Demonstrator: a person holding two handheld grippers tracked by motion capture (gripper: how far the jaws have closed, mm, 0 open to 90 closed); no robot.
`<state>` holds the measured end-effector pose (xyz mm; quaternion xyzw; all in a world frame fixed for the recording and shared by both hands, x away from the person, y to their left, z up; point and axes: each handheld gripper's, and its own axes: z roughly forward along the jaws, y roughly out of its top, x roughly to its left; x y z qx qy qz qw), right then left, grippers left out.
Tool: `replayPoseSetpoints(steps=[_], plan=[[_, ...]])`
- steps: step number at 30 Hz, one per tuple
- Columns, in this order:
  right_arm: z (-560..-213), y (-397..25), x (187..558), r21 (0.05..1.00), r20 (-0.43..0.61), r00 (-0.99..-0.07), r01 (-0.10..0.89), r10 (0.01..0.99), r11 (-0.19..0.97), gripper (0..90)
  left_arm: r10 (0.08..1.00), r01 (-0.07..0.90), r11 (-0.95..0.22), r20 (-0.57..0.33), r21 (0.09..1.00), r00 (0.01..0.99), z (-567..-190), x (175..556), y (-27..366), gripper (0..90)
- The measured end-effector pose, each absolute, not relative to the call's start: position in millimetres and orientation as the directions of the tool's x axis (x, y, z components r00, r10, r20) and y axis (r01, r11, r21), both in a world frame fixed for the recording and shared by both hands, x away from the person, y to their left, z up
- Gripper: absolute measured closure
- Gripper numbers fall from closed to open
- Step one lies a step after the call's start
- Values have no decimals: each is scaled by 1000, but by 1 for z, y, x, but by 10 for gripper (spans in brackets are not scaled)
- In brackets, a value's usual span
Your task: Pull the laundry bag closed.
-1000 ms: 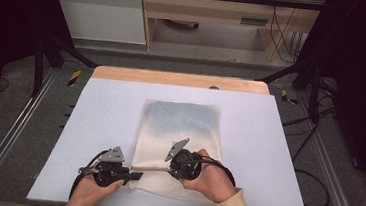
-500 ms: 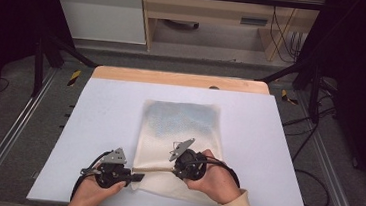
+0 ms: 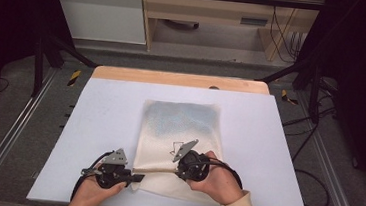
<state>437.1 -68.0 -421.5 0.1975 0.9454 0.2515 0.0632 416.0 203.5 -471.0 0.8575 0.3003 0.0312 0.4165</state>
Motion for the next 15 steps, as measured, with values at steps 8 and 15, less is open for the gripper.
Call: replayPoseSetpoints(steps=[8,15], plan=[[-418,-75,437,508,-18,-912,345,410,789,819,536,492,-463,-208,737,818,-470,417,205,827],[-419,-81,436,502,-24,-904,358,426,788,819,536,491,-467,-206,736,819,-471,416,204,827]])
